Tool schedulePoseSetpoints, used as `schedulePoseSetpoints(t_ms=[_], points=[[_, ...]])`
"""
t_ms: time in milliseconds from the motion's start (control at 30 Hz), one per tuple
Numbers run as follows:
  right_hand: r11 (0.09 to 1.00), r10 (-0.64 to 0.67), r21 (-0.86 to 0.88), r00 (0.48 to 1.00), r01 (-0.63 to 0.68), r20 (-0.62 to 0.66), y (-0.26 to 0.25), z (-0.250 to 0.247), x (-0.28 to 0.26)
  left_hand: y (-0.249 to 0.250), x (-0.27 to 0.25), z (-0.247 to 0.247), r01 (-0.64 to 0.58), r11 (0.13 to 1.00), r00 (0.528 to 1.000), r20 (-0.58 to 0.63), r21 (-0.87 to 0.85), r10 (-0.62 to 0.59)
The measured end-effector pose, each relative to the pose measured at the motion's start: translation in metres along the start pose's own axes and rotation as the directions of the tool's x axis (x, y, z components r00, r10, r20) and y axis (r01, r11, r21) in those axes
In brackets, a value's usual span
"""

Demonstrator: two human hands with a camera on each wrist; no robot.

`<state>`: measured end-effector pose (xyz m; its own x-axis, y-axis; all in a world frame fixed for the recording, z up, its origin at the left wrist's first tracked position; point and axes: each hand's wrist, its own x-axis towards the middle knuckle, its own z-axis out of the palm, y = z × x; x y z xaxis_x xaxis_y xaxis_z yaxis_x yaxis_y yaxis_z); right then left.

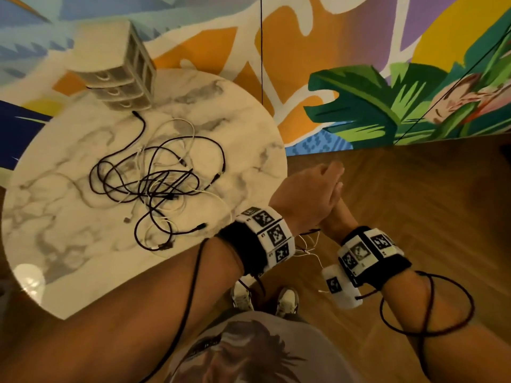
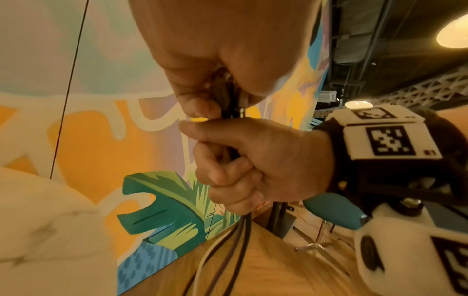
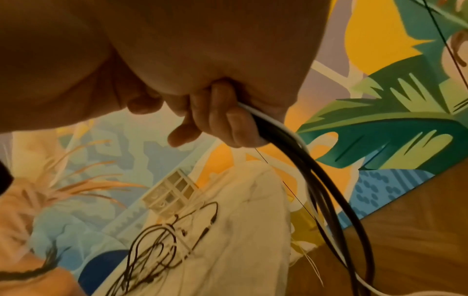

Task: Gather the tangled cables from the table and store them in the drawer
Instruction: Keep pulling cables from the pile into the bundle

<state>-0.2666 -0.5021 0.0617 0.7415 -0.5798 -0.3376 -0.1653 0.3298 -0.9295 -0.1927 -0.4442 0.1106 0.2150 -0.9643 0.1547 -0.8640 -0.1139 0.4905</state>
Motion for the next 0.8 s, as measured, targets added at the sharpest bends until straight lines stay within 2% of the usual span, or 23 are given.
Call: schedulePoseSetpoints(t_ms=[67, 100, 167, 200, 233, 300, 333, 433, 467, 500, 567, 667, 733, 800], points=[[0.993, -0.013, 0.12, 0.999, 0.008, 0.041, 0.007, 0.006, -0.002, -0.009, -0.01, -0.001, -0.012, 0.999, 0.999, 0.039, 0.033, 0.011], [0.997, -0.018, 0.071, 0.999, 0.016, 0.039, 0.011, 0.007, -0.001, -0.016, -0.016, -0.005, 0.012, 1.0, 0.998, 0.064, 0.021, -0.013], [0.975, 0.021, -0.223, 0.999, -0.015, 0.029, 0.024, 0.007, 0.005, -0.037, -0.027, -0.017, 0.132, 0.99, 0.987, 0.096, -0.054, -0.127], [0.923, 0.023, -0.385, 1.0, -0.014, 0.02, 0.029, 0.006, 0.006, -0.051, -0.034, -0.024, 0.225, 0.97, 0.972, 0.092, -0.093, -0.216], [0.893, 0.039, -0.449, 0.999, -0.037, -0.005, 0.033, 0.004, 0.006, -0.07, -0.042, -0.03, 0.32, 0.943, 0.946, 0.093, -0.092, -0.312], [0.891, 0.108, -0.441, 0.994, -0.109, -0.027, 0.038, 0.002, 0.002, -0.121, -0.064, -0.038, 0.485, 0.87, 0.852, 0.178, 0.087, -0.492], [0.897, 0.129, -0.424, 0.991, -0.125, -0.019, 0.04, 0.002, 0.0, -0.145, -0.078, -0.039, 0.508, 0.828, 0.791, 0.254, 0.237, -0.557], [0.896, 0.138, -0.431, 0.99, -0.109, 0.037, 0.049, -0.001, -0.005, -0.195, -0.118, -0.032, 0.425, 0.701, 0.562, 0.44, 0.572, -0.7], [0.888, 0.151, -0.444, 0.988, -0.12, 0.034, 0.051, -0.001, -0.003, -0.202, -0.13, -0.026, 0.398, 0.679, 0.517, 0.461, 0.616, -0.721], [0.882, 0.163, -0.453, 0.986, -0.131, 0.032, 0.051, 0.0, -0.003, -0.206, -0.14, -0.021, 0.379, 0.672, 0.5, 0.471, 0.636, -0.727], [0.88, 0.186, -0.449, 0.982, -0.152, 0.032, 0.051, 0.003, -0.002, -0.208, -0.153, -0.012, 0.35, 0.679, 0.523, 0.467, 0.645, -0.713], [0.886, 0.18, -0.44, 0.983, -0.146, 0.036, 0.048, 0.012, 0.0, -0.2, -0.151, -0.009, 0.375, 0.701, 0.616, 0.403, 0.606, -0.677], [0.908, 0.169, -0.396, 0.984, -0.134, 0.053, 0.046, 0.024, 0.001, -0.186, -0.141, -0.017, 0.432, 0.743, 0.715, 0.307, 0.512, -0.628], [0.947, 0.149, -0.303, 0.984, -0.112, 0.102, 0.042, 0.042, 0.001, -0.165, -0.129, -0.03, 0.412, 0.811, 0.838, 0.177, 0.416, -0.516]])
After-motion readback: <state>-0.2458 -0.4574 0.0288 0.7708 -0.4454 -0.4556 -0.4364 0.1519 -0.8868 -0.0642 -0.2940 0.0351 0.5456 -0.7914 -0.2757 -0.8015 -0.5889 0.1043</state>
